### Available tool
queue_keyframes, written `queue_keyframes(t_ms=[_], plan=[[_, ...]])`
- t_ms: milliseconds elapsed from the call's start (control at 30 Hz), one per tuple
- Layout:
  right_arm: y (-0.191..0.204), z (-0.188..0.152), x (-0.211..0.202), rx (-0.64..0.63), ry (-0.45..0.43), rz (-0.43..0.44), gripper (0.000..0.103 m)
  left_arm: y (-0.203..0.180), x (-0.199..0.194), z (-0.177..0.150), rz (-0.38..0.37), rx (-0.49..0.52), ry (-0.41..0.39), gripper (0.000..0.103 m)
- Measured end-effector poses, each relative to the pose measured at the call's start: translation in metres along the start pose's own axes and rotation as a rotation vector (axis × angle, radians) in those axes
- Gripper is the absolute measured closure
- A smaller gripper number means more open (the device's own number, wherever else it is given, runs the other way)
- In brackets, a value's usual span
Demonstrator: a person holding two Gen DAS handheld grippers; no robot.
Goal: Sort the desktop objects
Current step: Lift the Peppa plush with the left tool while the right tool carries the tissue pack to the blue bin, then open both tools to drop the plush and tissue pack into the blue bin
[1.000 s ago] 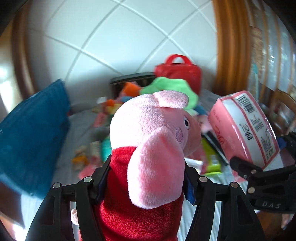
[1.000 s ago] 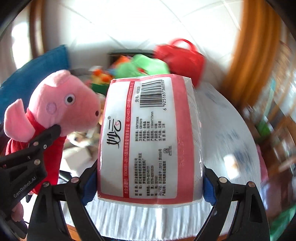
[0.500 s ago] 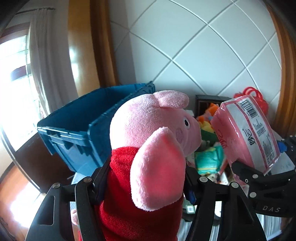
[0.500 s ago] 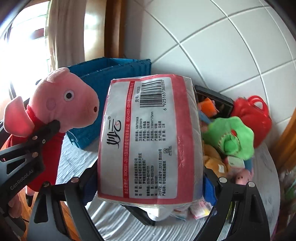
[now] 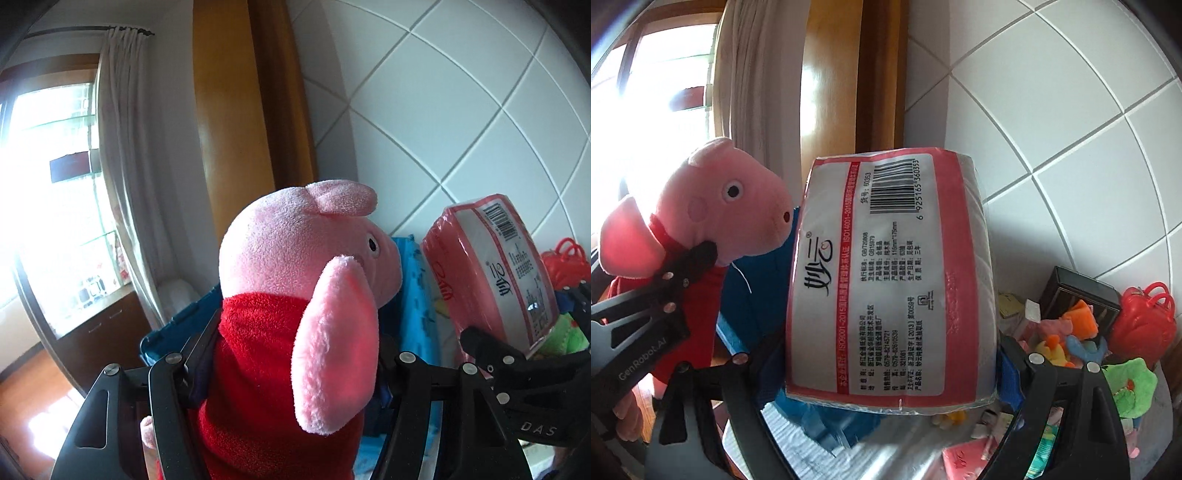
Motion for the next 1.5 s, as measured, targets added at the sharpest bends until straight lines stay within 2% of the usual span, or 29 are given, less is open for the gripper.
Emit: queue_keyframes(t_ms=[233, 467, 667, 800, 1133, 1333, 1500], plan=[[0.060, 0.035, 0.086, 0.006, 0.072, -0.095, 0.012, 0.055, 0.107, -0.003, -0.079, -0.003, 0.112, 0.037], [0.074, 0.040, 0.134, -0.005, 0.155, -0.173, 0.012, 0.070, 0.170, -0.014, -0.165, -0.004, 0.188, 0.037], [0.081, 0.039, 0.157, -0.005, 0.193, -0.207, 0.012, 0.070, 0.194, -0.016, -0.202, 0.011, 0.208, 0.037], [0.070, 0.036, 0.166, -0.005, 0.202, -0.227, 0.012, 0.067, 0.210, -0.012, -0.228, 0.026, 0.224, 0.036], [0.053, 0.058, 0.193, 0.027, 0.246, -0.281, 0.012, 0.055, 0.260, 0.008, -0.295, 0.043, 0.311, 0.035], [0.045, 0.068, 0.205, 0.036, 0.270, -0.292, 0.012, 0.043, 0.276, 0.011, -0.293, 0.070, 0.345, 0.033], [0.043, 0.070, 0.209, 0.030, 0.280, -0.294, 0.011, 0.046, 0.270, 0.015, -0.269, 0.069, 0.325, 0.031]])
Point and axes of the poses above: each gripper's, at about its wrist camera, not at the fingertips, and x roughly the way its jaws point, y to its left, z to its top, the point moved 1 cm from there along x, roughly the way its jaws point, and after that the axes turned 12 degrees about x, right-handed, at the moved point
